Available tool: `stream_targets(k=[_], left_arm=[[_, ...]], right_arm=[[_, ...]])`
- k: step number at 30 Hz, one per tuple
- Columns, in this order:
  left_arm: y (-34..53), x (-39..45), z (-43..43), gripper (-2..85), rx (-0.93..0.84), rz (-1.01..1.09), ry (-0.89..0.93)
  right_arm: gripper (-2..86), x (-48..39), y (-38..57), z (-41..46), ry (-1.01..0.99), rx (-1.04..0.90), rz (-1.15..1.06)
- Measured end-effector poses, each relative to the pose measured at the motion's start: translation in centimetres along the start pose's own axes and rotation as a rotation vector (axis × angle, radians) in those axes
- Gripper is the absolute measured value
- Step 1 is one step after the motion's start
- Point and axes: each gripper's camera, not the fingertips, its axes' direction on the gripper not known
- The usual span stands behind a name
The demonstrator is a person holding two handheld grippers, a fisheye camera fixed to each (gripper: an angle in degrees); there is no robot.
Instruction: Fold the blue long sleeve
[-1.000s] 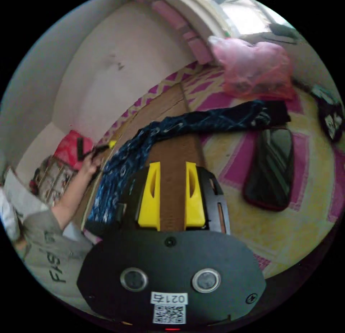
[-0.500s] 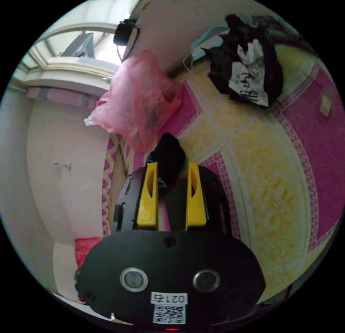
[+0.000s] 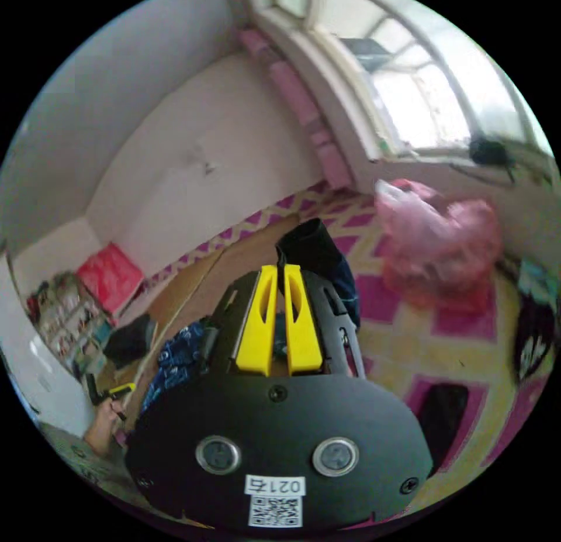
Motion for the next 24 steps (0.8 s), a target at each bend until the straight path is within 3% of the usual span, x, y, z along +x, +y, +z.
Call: stream_targets(k=[7,12,17,24], left_arm=[[6.1,-2.9,-5.2,-1.0,-0.009,-0.038,0.009],[10.7,-5.1,-9.4,-1.0,0.015,-0.095,0.016],[13.8,-7.1,-12.4,-1.0,0.018,-0.143,0.026],[17.1,-9.0,-16.0,-1.0,0.023,-0.175,0.024]], right_arm=[[0.4,-28.3,-0.8,11.1,-0.108,-0.183,-0.419],[0.1,-44.9,8.5,23.7,-0.144,-0.425,-0.658],[-0.2,-53.5,20.0,33.7,0.052,-0.578,-0.925],[0.1,-60.6,21.0,33.0,0.143,-0.409,-0.953]])
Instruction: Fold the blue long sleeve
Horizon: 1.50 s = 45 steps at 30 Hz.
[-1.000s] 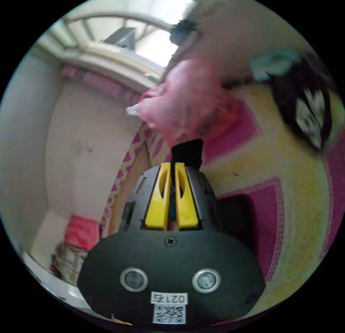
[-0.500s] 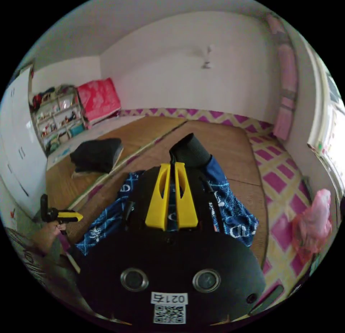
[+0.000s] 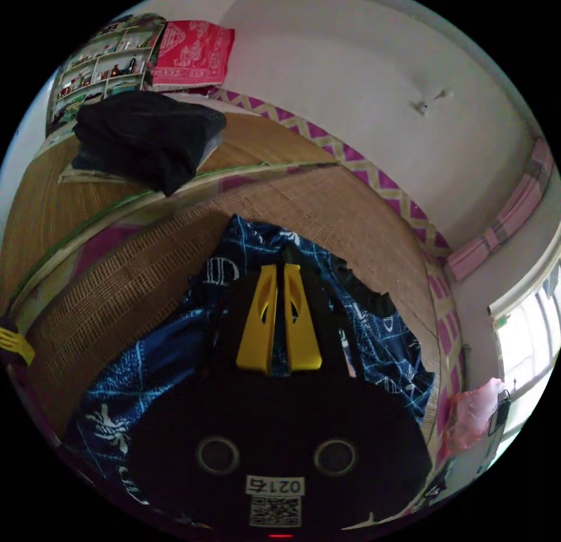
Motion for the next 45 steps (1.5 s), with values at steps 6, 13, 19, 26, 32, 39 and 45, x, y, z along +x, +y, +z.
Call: stream_targets(k=[6,13,19,26,32,39,45], left_arm=[[1.4,0.1,-1.7,-0.9,-0.013,-0.006,0.03],[4.0,2.0,-3.3,0.3,0.012,0.107,0.058],[6.3,4.3,-4.1,8.4,-0.052,0.145,0.054],[9.3,6.6,-4.3,11.8,-0.208,0.049,0.103],[12.5,8.0,-6.3,13.7,-0.221,0.013,0.174],[15.6,10.3,-9.3,11.7,-0.174,0.15,0.202],[18.2,14.9,-10.8,13.1,-0.152,0.655,-0.057]], right_arm=[[2.0,-3.3,-0.9,4.0,-0.093,-0.194,-0.058],[11.2,3.9,3.2,-2.9,-0.426,-0.085,0.085],[6.3,8.0,16.6,-14.0,-0.368,-0.054,0.073],[9.1,10.5,34.9,-22.9,-0.19,-0.187,0.344],[10.5,11.8,44.1,-26.4,-0.385,-0.198,0.638],[11.3,8.8,47.0,-30.0,-0.45,-0.059,0.532],[11.1,3.7,47.3,-32.8,-0.151,-0.071,-0.109]])
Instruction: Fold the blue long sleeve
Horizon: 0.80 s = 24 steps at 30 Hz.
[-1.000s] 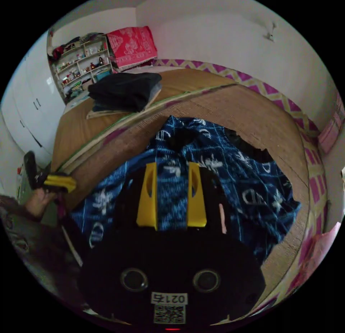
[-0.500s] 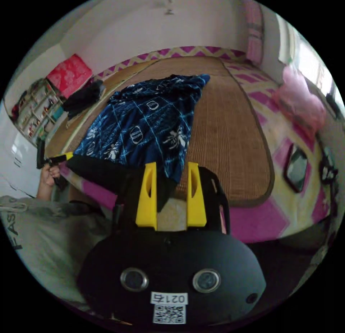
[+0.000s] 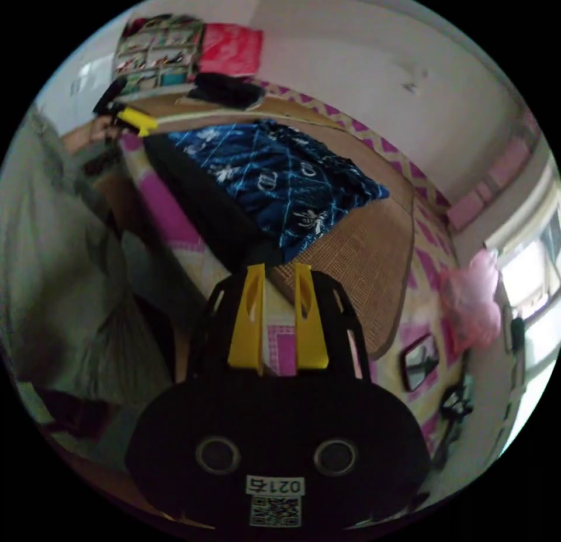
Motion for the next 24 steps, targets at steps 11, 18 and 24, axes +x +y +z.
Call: stream_targets(k=[11,18,24], left_arm=[[-0.8,4.7,2.3,13.5,-0.077,0.405,-0.058],[-3.2,4.7,3.8,13.8,-0.08,0.549,-0.002],[-5.0,2.9,4.6,13.9,-0.125,0.635,0.096]], right_arm=[[9.1,-5.9,-0.2,2.6,0.147,-0.056,-0.477],[7.3,-6.3,0.3,4.3,0.14,-0.046,-0.567],[6.6,-4.3,2.4,5.2,0.12,-0.036,-0.512]])
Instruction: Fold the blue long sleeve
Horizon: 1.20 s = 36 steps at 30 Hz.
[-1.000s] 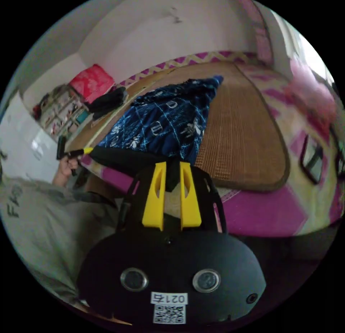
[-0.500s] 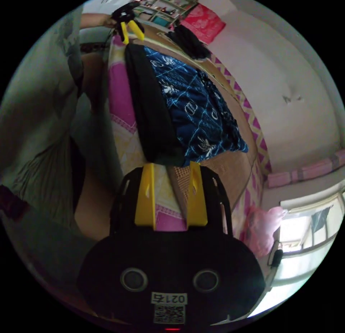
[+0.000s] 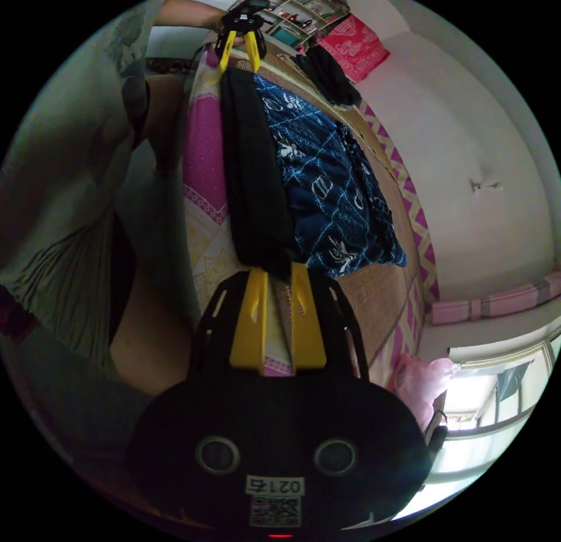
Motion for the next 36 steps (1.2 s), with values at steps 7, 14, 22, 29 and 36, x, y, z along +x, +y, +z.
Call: stream_targets(k=[7,14,22,29,36], left_arm=[[1.4,-5.7,0.5,11.1,-0.037,-0.182,0.124],[8.0,-14.4,1.0,11.4,0.309,-0.813,0.521],[11.2,-20.1,3.7,13.7,0.353,-1.127,0.639],[11.7,-24.2,5.4,12.7,0.24,-1.226,0.569],[12.8,-27.7,5.5,12.5,0.168,-1.255,0.516]], right_arm=[[8.4,4.7,4.6,1.8,-0.212,-0.04,0.295],[8.3,11.5,14.9,6.3,-0.663,0.081,0.949],[11.2,13.9,24.4,12.1,-0.907,0.196,1.315],[9.1,14.2,26.9,17.9,-1.03,0.12,1.348],[7.3,14.7,30.2,22.0,-1.114,0.168,1.418]])
